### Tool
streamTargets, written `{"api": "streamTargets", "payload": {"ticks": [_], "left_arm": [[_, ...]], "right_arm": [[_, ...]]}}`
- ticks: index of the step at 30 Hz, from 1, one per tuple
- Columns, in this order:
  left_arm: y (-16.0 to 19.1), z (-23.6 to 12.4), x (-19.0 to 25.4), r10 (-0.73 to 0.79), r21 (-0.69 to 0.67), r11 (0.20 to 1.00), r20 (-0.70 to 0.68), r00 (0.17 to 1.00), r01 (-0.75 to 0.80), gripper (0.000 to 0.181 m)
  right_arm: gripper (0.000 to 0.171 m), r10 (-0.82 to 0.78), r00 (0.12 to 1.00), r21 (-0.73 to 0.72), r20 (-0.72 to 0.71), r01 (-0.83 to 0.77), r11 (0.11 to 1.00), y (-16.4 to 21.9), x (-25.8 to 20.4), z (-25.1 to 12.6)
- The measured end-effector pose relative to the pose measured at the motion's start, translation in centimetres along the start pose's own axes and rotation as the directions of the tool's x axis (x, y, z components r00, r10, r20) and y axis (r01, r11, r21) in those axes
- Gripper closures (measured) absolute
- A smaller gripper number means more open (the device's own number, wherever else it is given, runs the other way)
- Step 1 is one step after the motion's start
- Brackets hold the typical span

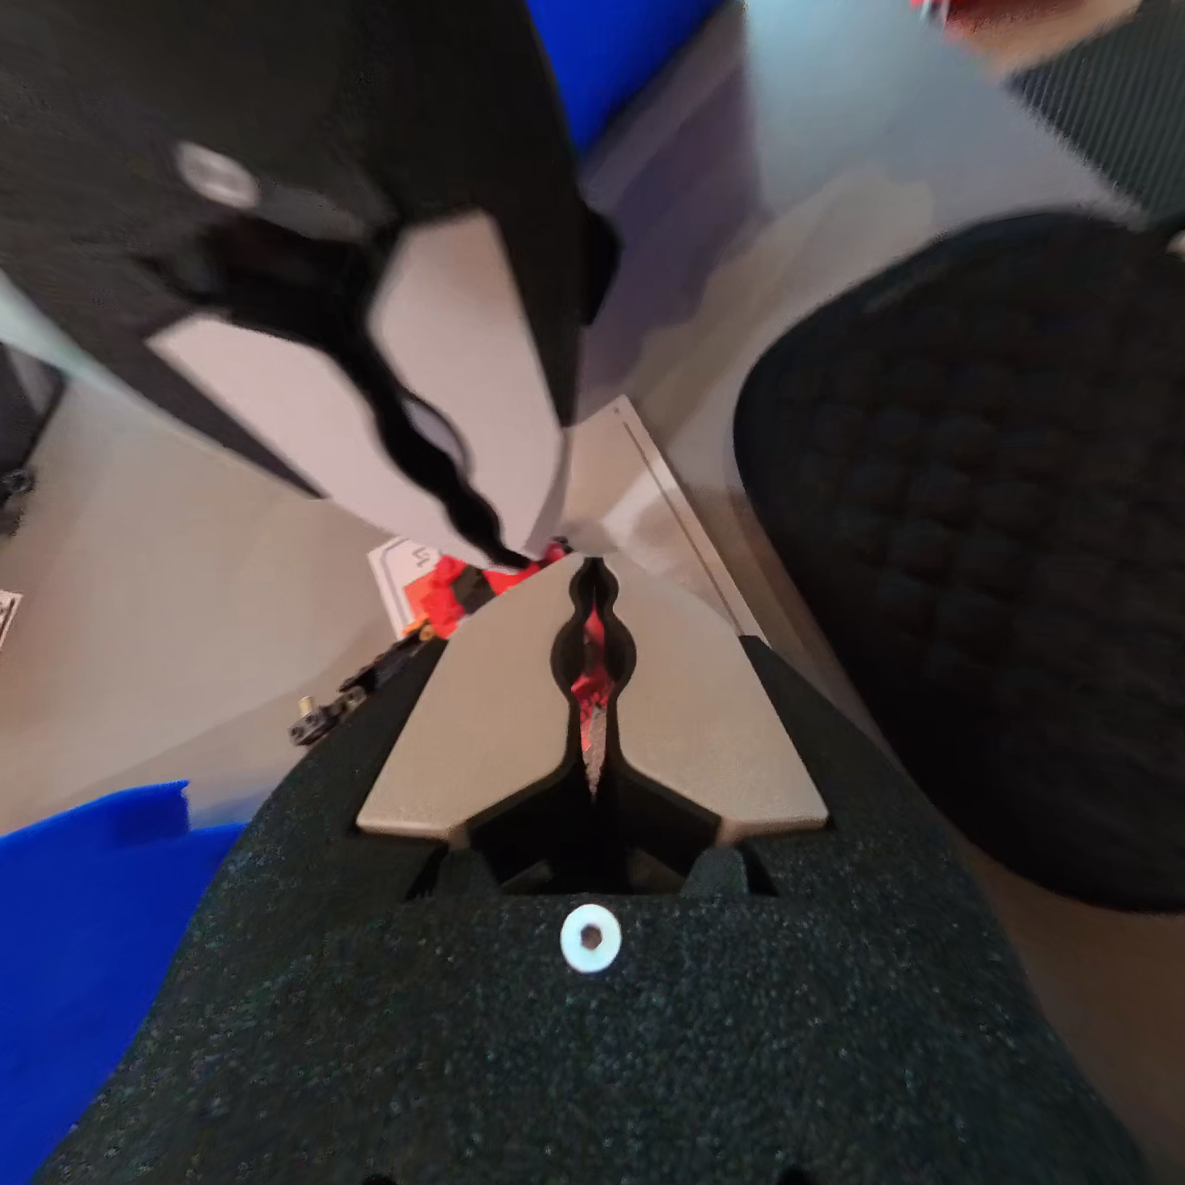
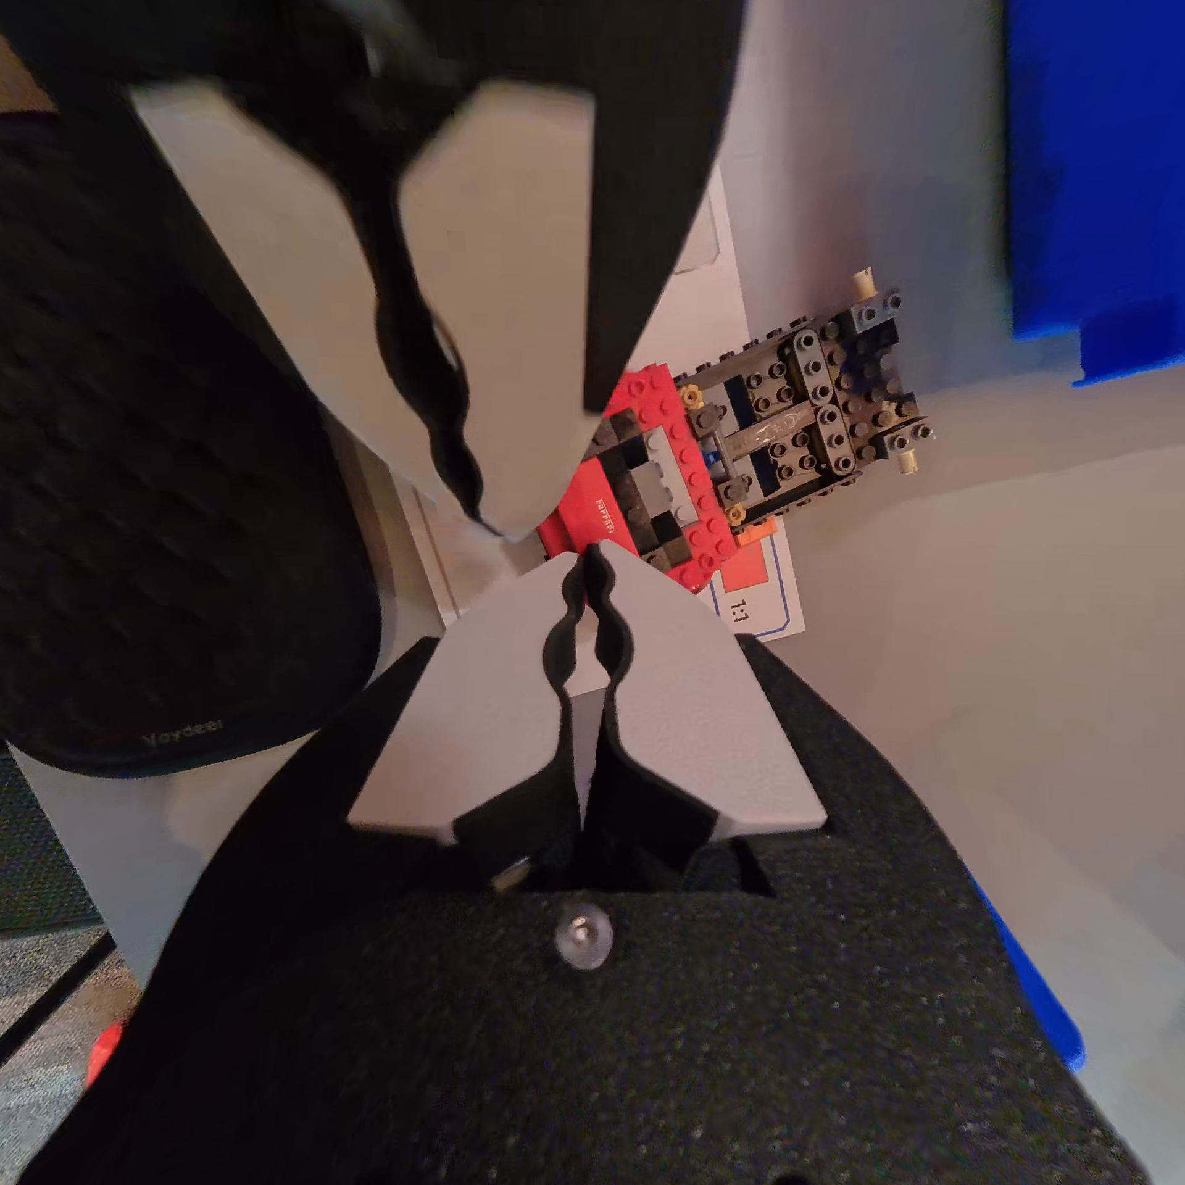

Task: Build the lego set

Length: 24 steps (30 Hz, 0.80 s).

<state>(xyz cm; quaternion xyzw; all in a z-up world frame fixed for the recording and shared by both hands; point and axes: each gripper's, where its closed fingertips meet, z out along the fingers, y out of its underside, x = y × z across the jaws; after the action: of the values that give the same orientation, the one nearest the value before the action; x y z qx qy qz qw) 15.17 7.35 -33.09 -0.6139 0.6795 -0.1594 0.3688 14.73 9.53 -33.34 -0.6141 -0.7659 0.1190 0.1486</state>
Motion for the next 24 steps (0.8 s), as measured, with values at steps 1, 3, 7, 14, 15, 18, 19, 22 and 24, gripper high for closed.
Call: {"api": "streamTargets", "payload": {"ticks": [1,3,7,14,15,18,19,22,24], "left_arm": [[-0.6,-1.1,-0.6,-0.035,0.039,0.999,0.005,0.999,0.035,0.181],[-1.1,-3.6,-2.5,-0.107,0.095,0.99,0.047,0.993,0.103,0.181],[0.3,-5.5,-4.6,-0.203,0.111,0.976,0.125,0.971,0.189,0.181],[1.9,-5.4,-3.8,-0.193,0.068,0.981,0.186,0.963,0.183,0.181],[1.9,-5.8,-3.9,-0.199,0.074,0.979,0.197,0.96,0.188,0.181],[1.7,-7.4,-3.9,-0.22,0.106,0.974,0.228,0.949,0.2,0.181],[1.6,-7.9,-3.8,-0.222,0.113,0.973,0.24,0.945,0.2,0.181],[1.7,-9.3,-3.2,-0.22,0.124,0.973,0.273,0.936,0.193,0.181],[1.8,-10.0,-2.6,-0.222,0.13,0.973,0.291,0.931,0.192,0.181]], "right_arm": [[0.171,0.0,1.0,0.003,0.004,0.0,1.0,0.0,0.0,0.0],[0.171,-0.007,1.0,-0.001,0.009,0.007,1.0,0.1,0.0,-0.1],[0.171,0.04,0.999,0.073,0.034,-0.042,0.996,-0.9,0.1,-0.9],[0.171,0.082,0.996,0.081,0.047,-0.086,0.993,-1.0,-0.2,0.2],[0.171,0.088,0.995,0.078,0.047,-0.091,0.993,-1.0,-0.2,0.2],[0.171,0.094,0.995,0.055,0.043,-0.096,0.994,-1.0,-0.2,0.2],[0.171,0.105,0.993,0.049,0.048,-0.107,0.993,-1.0,-0.2,0.2],[0.17,0.14,0.988,0.03,0.063,-0.142,0.989,-0.9,-0.3,0.2],[0.17,0.158,0.985,0.007,0.065,-0.159,0.987,-0.8,-0.3,0.2]]}}
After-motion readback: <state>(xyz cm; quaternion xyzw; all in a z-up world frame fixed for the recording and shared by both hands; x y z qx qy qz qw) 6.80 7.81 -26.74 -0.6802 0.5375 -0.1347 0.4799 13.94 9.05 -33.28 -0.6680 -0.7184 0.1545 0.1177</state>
